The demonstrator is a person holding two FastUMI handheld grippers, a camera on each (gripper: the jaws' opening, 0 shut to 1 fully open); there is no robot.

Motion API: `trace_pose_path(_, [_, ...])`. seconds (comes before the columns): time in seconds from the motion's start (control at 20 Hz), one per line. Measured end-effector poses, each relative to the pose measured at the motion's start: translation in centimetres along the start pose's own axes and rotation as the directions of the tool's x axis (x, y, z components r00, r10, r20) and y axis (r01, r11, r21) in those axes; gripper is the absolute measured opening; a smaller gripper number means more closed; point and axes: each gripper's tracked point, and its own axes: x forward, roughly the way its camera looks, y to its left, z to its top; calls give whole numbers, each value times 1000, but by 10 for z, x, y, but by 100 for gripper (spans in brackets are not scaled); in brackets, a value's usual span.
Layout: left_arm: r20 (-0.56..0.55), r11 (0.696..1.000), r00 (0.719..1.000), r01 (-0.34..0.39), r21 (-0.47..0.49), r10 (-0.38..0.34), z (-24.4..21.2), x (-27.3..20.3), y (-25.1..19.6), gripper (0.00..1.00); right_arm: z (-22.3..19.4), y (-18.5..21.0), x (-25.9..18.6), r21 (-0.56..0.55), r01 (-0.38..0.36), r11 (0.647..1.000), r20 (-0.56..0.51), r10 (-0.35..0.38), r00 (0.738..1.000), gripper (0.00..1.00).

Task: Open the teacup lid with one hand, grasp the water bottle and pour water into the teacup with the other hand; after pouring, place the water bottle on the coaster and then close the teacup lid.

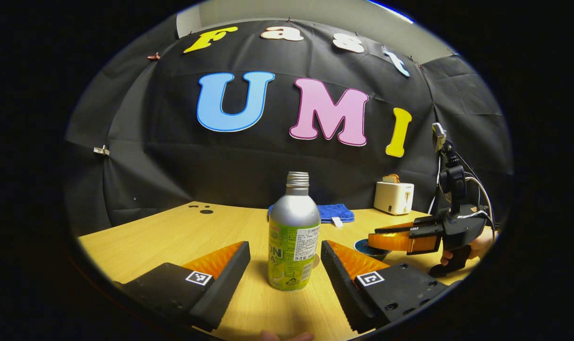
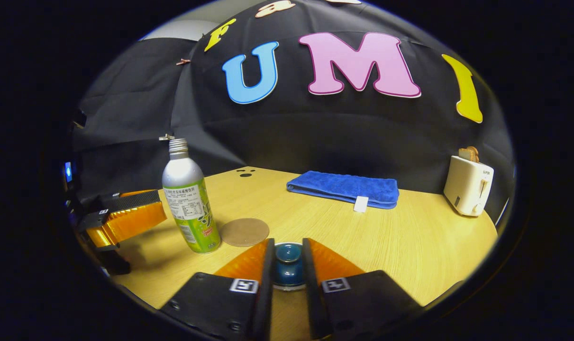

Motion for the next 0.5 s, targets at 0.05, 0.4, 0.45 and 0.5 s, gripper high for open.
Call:
trace_pose_path(0.05, [-1, 1000, 1000, 1, 2, -1, 1, 1, -1, 95, 0, -1, 2, 4, -9, 1000, 1, 9, 1000, 32])
trace_pose_path(0.4, [-36, 1000, 999, 0, 10, 0, -7, 11, -6, 95, 48, -9, -31, -29, 10, 1000, 144, -6, 990, 30])
trace_pose_path(0.45, [-42, 1000, 999, -1, 19, 1, -8, 15, -7, 95, 56, -12, -39, -29, 16, 999, 170, -11, 985, 30])
trace_pose_path(0.5, [-47, 1000, 999, -4, 27, 5, -9, 18, -7, 95, 64, -16, -50, -27, 24, 999, 192, -19, 981, 30])
